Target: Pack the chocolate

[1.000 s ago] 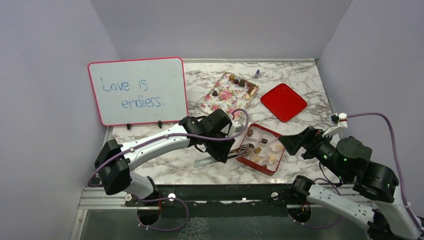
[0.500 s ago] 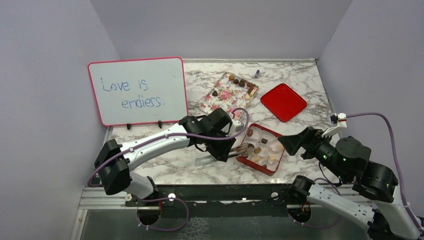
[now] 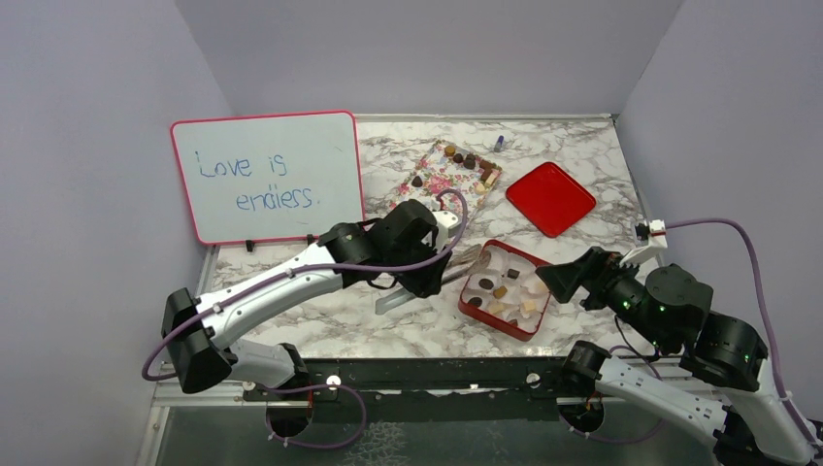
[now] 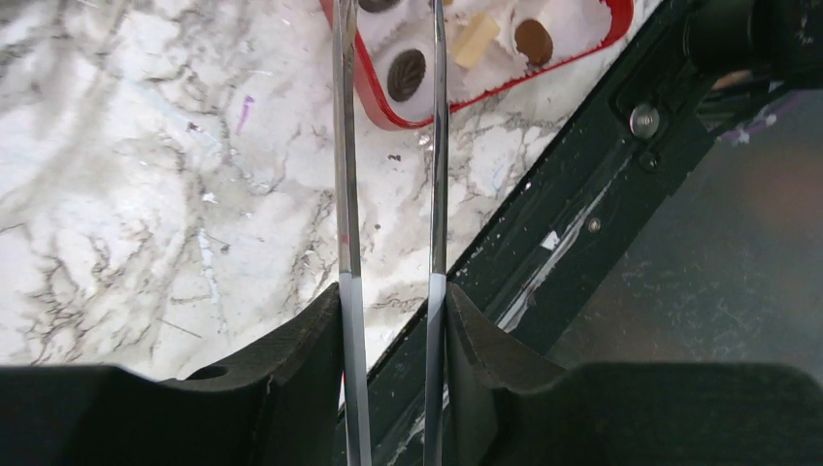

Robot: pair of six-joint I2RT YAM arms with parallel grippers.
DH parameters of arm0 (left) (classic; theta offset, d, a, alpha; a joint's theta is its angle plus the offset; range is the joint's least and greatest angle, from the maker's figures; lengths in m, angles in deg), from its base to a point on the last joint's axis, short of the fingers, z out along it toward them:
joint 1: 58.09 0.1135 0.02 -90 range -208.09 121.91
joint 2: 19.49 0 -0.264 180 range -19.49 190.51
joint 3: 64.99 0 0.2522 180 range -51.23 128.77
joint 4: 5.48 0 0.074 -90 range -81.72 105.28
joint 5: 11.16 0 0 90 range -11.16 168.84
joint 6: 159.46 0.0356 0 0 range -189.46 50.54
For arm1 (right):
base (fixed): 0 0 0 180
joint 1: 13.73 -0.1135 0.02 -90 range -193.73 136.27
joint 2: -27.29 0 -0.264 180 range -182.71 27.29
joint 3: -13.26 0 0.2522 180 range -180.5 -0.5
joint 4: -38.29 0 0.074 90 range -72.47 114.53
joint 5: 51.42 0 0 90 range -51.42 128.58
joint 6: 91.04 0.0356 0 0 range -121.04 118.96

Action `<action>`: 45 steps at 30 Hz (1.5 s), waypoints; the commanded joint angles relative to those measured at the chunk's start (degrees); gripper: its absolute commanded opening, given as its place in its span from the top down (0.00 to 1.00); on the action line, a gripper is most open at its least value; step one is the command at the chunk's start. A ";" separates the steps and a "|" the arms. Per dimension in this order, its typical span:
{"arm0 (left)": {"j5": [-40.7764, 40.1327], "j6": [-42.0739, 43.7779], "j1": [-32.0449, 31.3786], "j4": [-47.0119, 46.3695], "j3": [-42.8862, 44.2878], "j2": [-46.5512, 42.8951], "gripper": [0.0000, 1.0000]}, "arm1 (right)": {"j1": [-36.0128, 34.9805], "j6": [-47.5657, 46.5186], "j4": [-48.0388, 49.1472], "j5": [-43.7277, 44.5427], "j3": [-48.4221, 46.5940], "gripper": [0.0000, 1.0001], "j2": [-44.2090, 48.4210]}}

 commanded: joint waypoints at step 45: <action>-33.66 -26.06 3.72 -12.52 -25.78 2.98 0.33 | -0.47 -0.76 3.40 -1.66 0.55 0.05 -2.81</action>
